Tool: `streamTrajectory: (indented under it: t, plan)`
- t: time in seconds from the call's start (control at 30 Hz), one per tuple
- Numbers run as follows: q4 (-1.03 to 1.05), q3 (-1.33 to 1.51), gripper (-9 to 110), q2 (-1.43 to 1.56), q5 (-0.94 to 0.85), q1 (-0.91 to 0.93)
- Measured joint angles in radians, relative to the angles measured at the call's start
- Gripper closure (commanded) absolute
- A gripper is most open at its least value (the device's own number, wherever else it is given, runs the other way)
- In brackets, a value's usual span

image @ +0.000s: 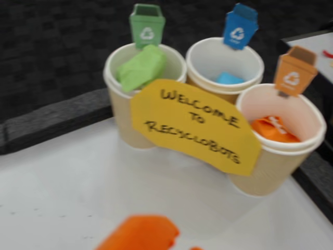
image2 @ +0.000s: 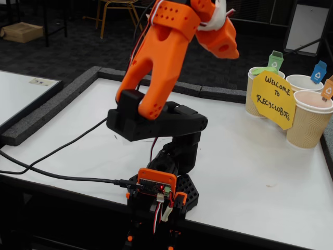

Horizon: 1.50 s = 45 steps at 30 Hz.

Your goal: Sort rubbish by color.

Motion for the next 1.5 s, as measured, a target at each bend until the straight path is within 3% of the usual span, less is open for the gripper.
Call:
streamTrajectory:
  t: [0.73,1.0,1.5]
  plan:
    - [0.035,0.086,101,0.009,0.044,0.127]
    - [-0.097,0.143,101,-0.003,0.057,0.124]
    - [-0.336,0.385,101,-0.018,0.416,-0.189]
